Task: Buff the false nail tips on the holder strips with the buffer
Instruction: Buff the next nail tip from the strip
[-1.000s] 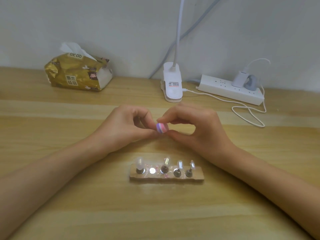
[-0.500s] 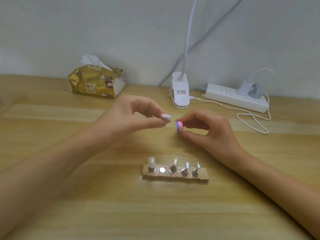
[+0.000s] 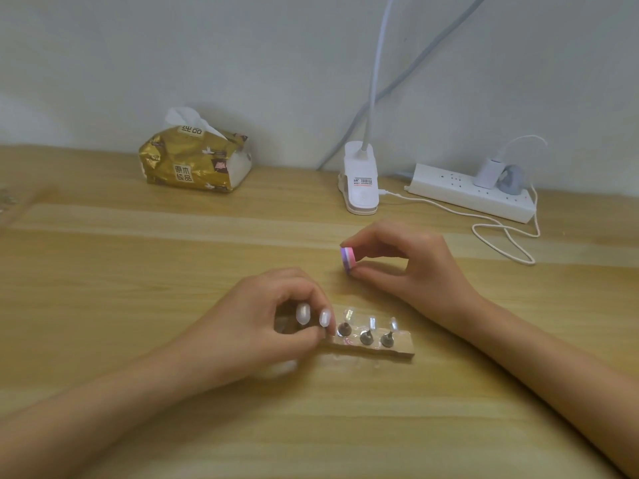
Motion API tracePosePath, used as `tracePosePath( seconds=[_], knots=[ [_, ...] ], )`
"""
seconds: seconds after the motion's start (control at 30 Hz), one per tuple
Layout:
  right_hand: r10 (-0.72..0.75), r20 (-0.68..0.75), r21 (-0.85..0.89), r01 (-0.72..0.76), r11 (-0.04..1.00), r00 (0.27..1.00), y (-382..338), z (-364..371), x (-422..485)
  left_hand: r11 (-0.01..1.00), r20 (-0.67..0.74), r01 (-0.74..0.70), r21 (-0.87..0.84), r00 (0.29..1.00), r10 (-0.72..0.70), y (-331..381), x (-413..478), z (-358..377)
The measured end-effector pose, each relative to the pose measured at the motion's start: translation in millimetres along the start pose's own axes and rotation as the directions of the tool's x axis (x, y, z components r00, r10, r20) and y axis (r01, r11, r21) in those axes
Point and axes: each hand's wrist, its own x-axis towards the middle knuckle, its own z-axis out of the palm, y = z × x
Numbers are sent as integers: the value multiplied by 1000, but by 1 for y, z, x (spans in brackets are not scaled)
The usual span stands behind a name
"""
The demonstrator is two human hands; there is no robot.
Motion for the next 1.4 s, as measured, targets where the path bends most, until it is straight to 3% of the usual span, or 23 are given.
tracePosePath(
  seconds=[0.3,0.5,0.67,0.83,1.03,1.23,1.33,1.4],
  knots=[
    [-9,2,4,9,1000,1000,1,0,1,987,-73,-17,158,997,29,0,5,10],
    [87,-6,57,-86,995,996,3,-1,1,990,-111,-43,131,992,58,2,9,14],
    [148,-24,115,-144,983,989,4,-3,1,912,-159,-152,381,961,226,14,0,18],
    [239,-64,217,-221,951,969,6,-6,3,993,-317,-114,-12,943,105,20,22,-12],
    [260,-69,204,-241,949,963,4,-7,4,989,-228,105,106,970,-79,-20,64,-12],
    [73,-70,62,-69,996,995,-2,4,11,994,-225,68,81,973,-48,-34,69,-9],
    [64,-16,-6,-64,998,998,1,10,14,996,-213,60,67,976,-44,-34,70,-9],
    [6,-56,-26,-8,1000,998,3,10,14,997,-207,52,63,978,-38,-34,71,-9]
  ],
)
